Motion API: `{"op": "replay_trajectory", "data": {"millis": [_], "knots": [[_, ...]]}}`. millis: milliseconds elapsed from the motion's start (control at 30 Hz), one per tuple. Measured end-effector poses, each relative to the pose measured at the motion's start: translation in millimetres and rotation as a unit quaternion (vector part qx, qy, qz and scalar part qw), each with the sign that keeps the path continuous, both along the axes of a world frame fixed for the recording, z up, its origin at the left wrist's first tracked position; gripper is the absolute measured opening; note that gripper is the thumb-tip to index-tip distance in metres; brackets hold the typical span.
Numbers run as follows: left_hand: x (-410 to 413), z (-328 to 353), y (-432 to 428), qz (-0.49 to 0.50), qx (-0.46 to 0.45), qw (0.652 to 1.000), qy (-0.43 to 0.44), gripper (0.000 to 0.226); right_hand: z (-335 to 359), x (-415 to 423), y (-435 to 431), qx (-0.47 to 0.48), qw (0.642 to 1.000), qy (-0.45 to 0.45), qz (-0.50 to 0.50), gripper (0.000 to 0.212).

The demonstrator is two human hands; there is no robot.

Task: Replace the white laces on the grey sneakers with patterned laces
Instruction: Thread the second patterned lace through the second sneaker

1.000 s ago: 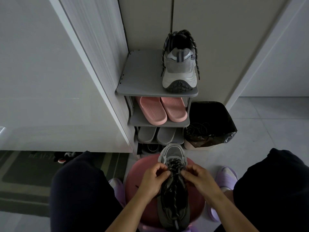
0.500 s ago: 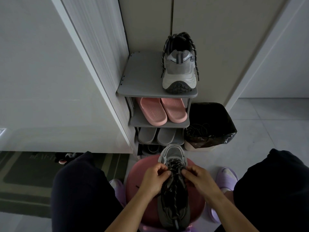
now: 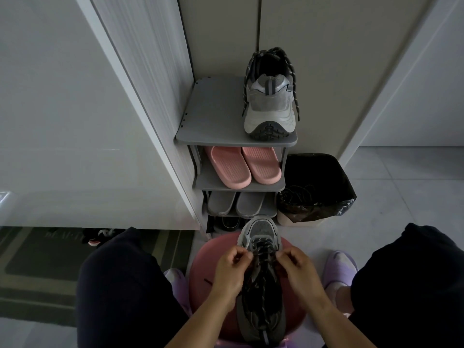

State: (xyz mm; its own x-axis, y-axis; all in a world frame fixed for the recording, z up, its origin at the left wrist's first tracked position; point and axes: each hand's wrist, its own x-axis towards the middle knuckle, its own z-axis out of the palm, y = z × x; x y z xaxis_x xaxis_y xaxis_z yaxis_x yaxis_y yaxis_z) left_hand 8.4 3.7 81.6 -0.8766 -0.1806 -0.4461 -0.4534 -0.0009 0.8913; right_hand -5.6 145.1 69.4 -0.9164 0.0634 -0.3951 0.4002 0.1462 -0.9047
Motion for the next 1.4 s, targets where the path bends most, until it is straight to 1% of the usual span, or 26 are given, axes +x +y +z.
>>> {"op": "replay_trajectory", "data": {"millis": [67, 133, 167, 233, 267, 333, 400, 467, 500, 600, 667, 733, 833, 900, 967, 1067, 1133, 1167, 1267, 1333, 1400], "knots": [[6.5, -5.1, -1.2, 0.041, 0.053, 0.998, -0.011, 0.007, -2.9, 3.4, 1.2, -0.077, 0.996, -0.025, -0.046, 0.018], [9.1, -7.0, -4.4, 0.028, 0.06, 0.998, -0.011, 0.005, -0.3, 3.5, 2.9, -0.118, 0.991, -0.036, -0.058, 0.02], [8.5, -6.5, -6.2, 0.014, 0.062, 0.998, -0.012, 0.005, 1.7, 2.7, 3.6, -0.12, 0.991, -0.042, -0.053, 0.02], [3.6, -4.4, -10.1, -0.023, 0.051, 0.998, -0.016, 0.008, 5.6, -0.4, 4.4, -0.106, 0.992, -0.052, -0.036, 0.019], [-0.7, -2.3, -11.5, -0.052, 0.027, 0.998, -0.016, 0.009, 5.8, -3.0, 4.6, -0.091, 0.994, -0.059, -0.021, 0.019], [-9.4, 1.6, -12.7, -0.119, -0.047, 0.992, -0.009, 0.011, 6.1, -10.0, 3.9, -0.04, 0.997, -0.062, 0.023, 0.019], [-15.1, 4.5, -11.1, -0.156, -0.107, 0.982, 0.013, 0.013, 5.8, -13.4, 2.8, 0.03, 0.997, -0.037, 0.066, 0.018], [-14.4, 5.2, -8.7, -0.137, -0.119, 0.983, 0.027, 0.016, 4.5, -11.5, 2.5, 0.056, 0.997, -0.01, 0.059, 0.016], [-11.9, 4.0, -7.9, -0.105, -0.095, 0.99, 0.025, 0.016, 3.9, -8.4, 2.8, 0.033, 0.999, -0.006, 0.034, 0.017], [1.6, -1.8, -6.8, 0.004, 0.033, 0.999, 0.003, 0.012, 5.5, -0.2, 2.8, -0.085, 0.994, -0.03, -0.059, 0.022], [7.1, -3.9, -6.2, 0.024, 0.065, 0.998, -0.005, 0.007, 7.3, 0.7, 2.9, -0.102, 0.992, -0.036, -0.069, 0.026], [6.8, -4.4, -6.6, -0.006, 0.031, 1.0, 0.002, 0.007, 11.2, -1.2, 2.4, -0.094, 0.993, -0.048, -0.055, 0.026], [-3.5, 0.3, -7.0, -0.091, -0.054, 0.994, 0.002, 0.01, 14.8, -7.1, 1.9, -0.089, 0.993, -0.078, -0.017, 0.02], [-9.3, 3.2, -6.9, -0.117, -0.082, 0.99, 0.007, 0.012, 14.3, -8.7, 1.4, -0.054, 0.996, -0.074, 0.011, 0.022], [-10.8, 3.9, -6.1, -0.096, -0.069, 0.993, 0.004, 0.013, 13.2, -6.7, 1.7, -0.036, 0.997, -0.066, 0.009, 0.023], [-4.7, 2.4, -7.7, -0.023, -0.032, 0.999, -0.009, 0.012, 14.5, -1.7, 5.0, -0.087, 0.992, -0.086, -0.018, 0.019], [2.5, 0.7, -10.9, -0.019, -0.048, 0.999, 0.012, 0.01, 18.3, -0.4, 9.8, -0.09, 0.992, -0.083, -0.012, 0.016], [6.0, 1.4, -12.4, -0.035, -0.056, 0.997, 0.027, 0.01, 20.0, 0.1, 12.5, -0.067, 0.995, -0.068, 0.003, 0.015], [11.0, 3.9, -10.9, -0.112, -0.074, 0.989, 0.057, 0.015, 21.7, 1.6, 16.2, 0.045, 0.996, -0.011, 0.077, 0.017], [8.1, 5.2, -7.9, -0.134, -0.089, 0.986, 0.054, 0.02, 20.4, 2.3, 15.2, 0.077, 0.99, 0.002, 0.12, 0.014], [2.4, 7.9, -6.3, -0.146, -0.104, 0.983, 0.041, 0.021, 19.3, 1.8, 14.0, 0.098, 0.987, 0.005, 0.131, 0.016]]}}
